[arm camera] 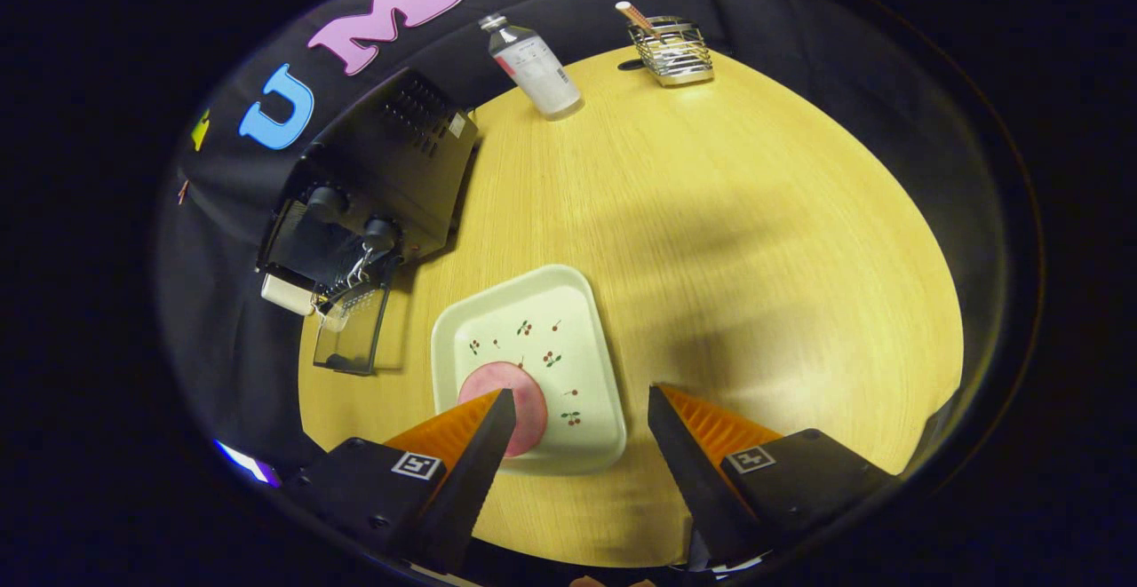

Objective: Open the toaster oven, put the food inside, and close the toaster oven door.

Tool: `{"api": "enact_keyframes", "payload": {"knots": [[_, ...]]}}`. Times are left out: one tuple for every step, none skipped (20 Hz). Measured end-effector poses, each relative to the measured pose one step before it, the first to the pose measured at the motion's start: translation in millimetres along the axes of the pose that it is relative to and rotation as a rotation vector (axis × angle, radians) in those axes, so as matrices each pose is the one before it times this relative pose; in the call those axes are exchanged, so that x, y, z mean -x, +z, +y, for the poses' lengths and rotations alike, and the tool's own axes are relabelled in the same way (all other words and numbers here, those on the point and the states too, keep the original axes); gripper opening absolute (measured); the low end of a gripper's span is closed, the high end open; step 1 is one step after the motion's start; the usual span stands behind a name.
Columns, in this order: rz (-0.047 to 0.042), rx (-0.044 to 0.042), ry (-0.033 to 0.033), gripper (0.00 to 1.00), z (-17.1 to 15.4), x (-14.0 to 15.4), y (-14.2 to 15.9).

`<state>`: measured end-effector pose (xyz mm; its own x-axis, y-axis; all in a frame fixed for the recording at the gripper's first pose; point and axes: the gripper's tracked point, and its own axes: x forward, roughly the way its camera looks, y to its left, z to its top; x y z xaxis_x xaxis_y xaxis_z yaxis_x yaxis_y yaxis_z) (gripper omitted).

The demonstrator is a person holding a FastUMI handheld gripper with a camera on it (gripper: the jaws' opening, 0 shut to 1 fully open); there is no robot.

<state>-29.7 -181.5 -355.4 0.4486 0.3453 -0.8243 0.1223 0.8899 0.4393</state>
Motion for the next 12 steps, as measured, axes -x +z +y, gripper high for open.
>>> {"api": "enact_keyframes", "payload": {"knots": [[0.01143,0.00657,0.00276,0.99,3.54,0.36,-2.07],[0.00656,0.00486,0.00284,1.00,4.29,-2.31,-1.12],[0.00309,0.00376,0.00501,0.99,3.30,-1.98,-0.69],[0.00587,0.00365,0.00021,0.99,1.38,-0.19,-1.37],[0.00374,0.00307,-0.01260,0.97,-0.01,-1.91,-0.93],[0.00446,0.00198,-0.02471,0.95,-2.50,-4.00,-0.74],[0.00062,-0.00062,-0.01464,0.81,-0.75,-1.42,-0.46],[-0.00041,-0.00570,-0.01653,0.73,-0.35,-1.42,-0.17],[-0.00498,-0.00129,-0.02567,0.65,-2.13,-1.07,0.57],[-0.00415,0.00601,-0.03338,0.61,-4.62,-1.29,-0.01],[-0.00434,0.00762,-0.02144,0.49,-1.54,-0.71,-0.54],[-0.00710,0.01340,-0.03060,0.43,-4.25,1.03,-0.39]]}}
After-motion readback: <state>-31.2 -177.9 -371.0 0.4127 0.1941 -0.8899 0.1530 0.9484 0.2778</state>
